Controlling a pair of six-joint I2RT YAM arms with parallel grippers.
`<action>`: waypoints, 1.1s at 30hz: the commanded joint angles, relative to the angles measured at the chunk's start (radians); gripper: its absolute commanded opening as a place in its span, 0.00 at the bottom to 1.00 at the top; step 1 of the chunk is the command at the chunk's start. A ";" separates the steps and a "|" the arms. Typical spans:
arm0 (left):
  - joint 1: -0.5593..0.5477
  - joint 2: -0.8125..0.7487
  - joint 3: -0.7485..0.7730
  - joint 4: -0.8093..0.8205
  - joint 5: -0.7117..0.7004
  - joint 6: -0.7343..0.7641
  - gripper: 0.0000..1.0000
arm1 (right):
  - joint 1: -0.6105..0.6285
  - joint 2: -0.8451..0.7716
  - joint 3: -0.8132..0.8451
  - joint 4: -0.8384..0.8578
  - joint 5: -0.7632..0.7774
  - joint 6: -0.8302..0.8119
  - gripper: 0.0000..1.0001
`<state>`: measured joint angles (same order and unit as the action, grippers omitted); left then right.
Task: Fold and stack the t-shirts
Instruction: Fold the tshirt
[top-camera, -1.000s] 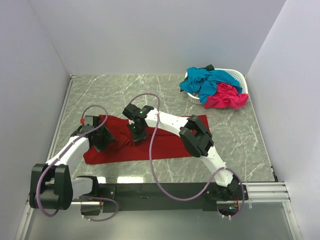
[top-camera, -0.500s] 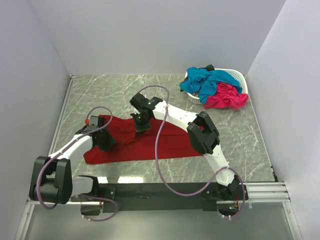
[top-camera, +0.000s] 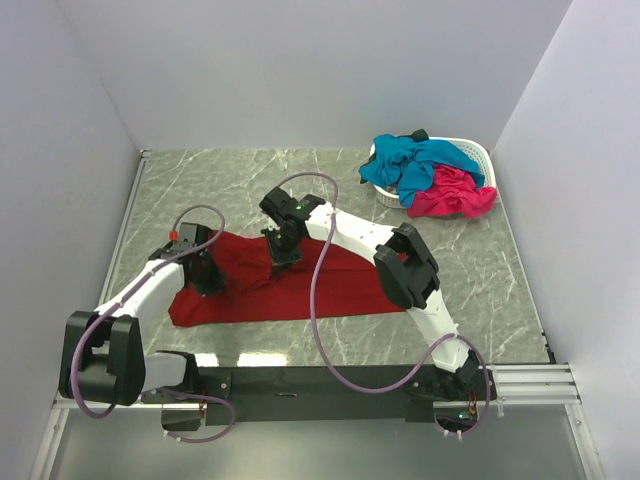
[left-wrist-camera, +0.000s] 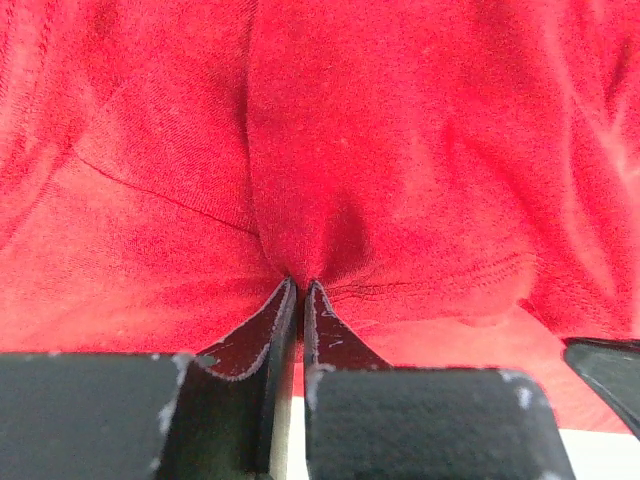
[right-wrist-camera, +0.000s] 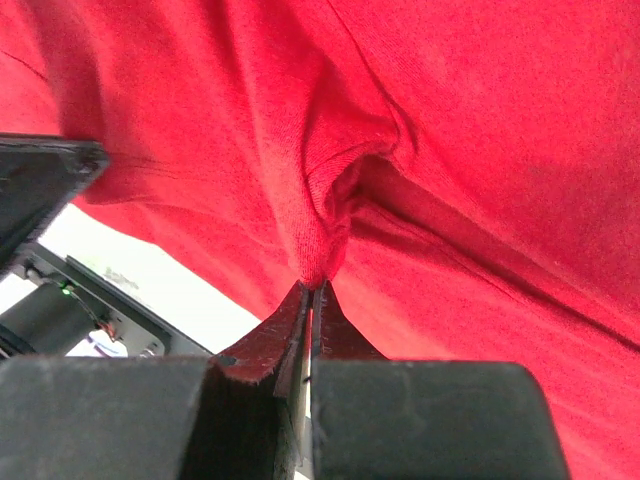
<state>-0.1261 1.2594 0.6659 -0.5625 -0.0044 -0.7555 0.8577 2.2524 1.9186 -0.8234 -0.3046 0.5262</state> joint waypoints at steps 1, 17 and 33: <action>-0.004 0.001 0.058 -0.062 -0.003 0.034 0.10 | 0.006 -0.089 -0.018 -0.022 -0.007 -0.014 0.00; -0.004 0.046 0.121 -0.217 0.015 0.082 0.18 | 0.007 -0.096 -0.036 -0.045 -0.031 -0.034 0.00; -0.004 0.092 0.201 -0.393 -0.068 0.157 0.15 | 0.038 -0.091 -0.059 -0.144 -0.128 -0.106 0.00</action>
<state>-0.1265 1.3422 0.8276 -0.9051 -0.0288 -0.6273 0.8799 2.2036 1.8603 -0.9184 -0.3843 0.4648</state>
